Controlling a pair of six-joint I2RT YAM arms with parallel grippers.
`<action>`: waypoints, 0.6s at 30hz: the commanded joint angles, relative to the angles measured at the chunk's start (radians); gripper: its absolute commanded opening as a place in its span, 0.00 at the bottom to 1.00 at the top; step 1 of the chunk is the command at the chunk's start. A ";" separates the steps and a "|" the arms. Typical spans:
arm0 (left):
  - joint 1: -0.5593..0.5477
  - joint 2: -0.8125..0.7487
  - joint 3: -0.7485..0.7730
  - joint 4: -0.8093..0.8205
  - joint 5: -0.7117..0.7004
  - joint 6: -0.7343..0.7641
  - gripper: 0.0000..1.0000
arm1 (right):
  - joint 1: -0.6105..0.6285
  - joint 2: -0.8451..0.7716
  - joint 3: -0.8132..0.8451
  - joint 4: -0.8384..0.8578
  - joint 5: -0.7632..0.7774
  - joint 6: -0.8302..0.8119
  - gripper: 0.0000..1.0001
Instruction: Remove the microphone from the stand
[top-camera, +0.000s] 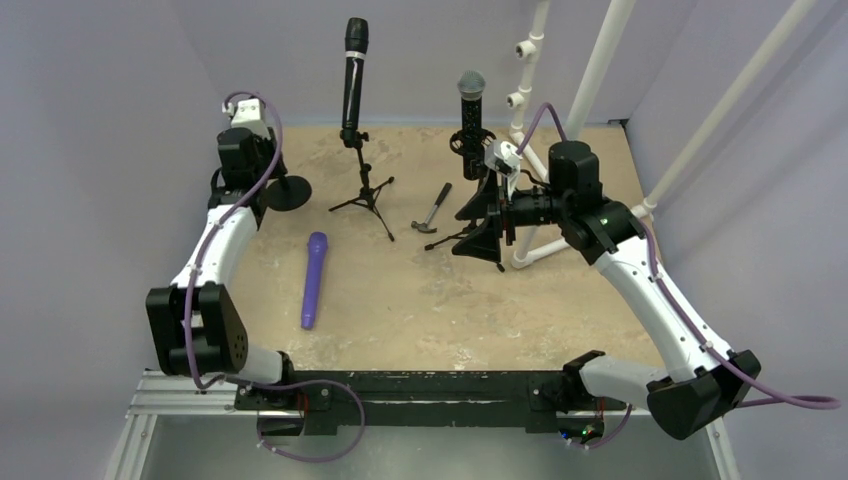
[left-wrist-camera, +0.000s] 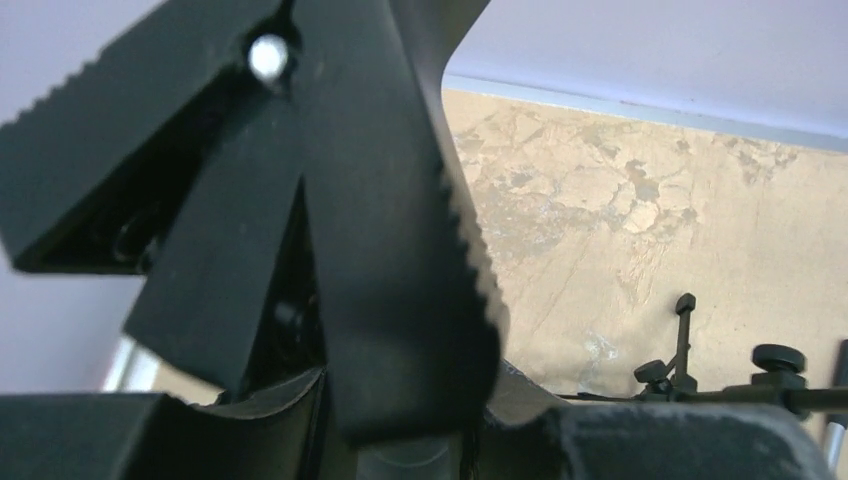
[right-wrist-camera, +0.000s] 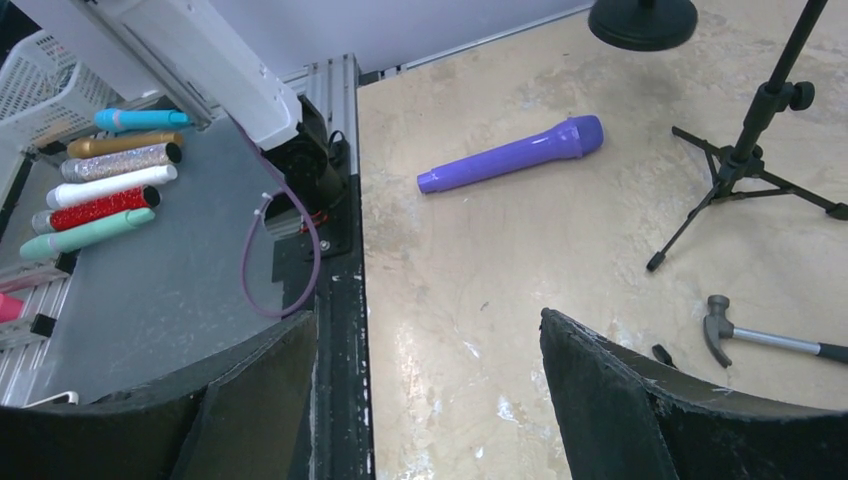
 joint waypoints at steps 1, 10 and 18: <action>0.008 0.061 -0.042 0.378 0.082 -0.051 0.00 | -0.016 -0.016 -0.024 0.028 0.018 0.009 0.81; 0.006 0.246 0.002 0.429 0.117 -0.009 0.00 | -0.025 -0.013 -0.048 0.050 0.011 0.013 0.81; 0.007 0.321 -0.015 0.522 0.097 0.024 0.02 | -0.030 -0.010 -0.062 0.059 0.011 0.020 0.81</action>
